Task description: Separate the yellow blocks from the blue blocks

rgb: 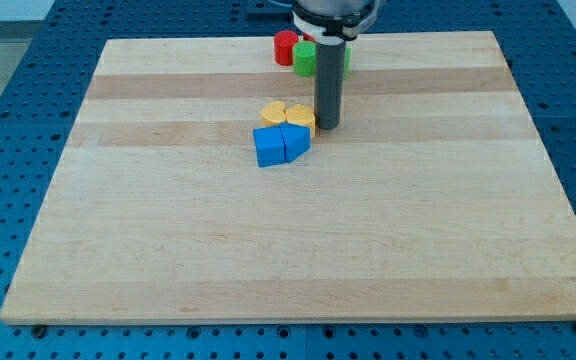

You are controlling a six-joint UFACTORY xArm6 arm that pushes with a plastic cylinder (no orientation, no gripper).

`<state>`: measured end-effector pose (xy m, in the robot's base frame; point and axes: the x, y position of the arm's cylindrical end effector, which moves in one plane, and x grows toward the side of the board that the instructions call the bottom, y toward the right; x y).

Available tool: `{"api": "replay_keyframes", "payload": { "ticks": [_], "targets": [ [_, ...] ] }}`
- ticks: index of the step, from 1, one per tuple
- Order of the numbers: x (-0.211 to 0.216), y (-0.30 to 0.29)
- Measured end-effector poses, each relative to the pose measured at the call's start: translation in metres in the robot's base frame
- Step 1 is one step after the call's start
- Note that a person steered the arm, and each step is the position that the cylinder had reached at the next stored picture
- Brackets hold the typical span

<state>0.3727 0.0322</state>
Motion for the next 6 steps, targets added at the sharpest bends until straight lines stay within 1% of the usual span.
{"api": "replay_keyframes", "payload": {
  "ticks": [1, 3, 4, 6],
  "targets": [
    [0.000, 0.000],
    [0.000, 0.040],
    [0.000, -0.009],
    [0.000, -0.127]
  ]
}}
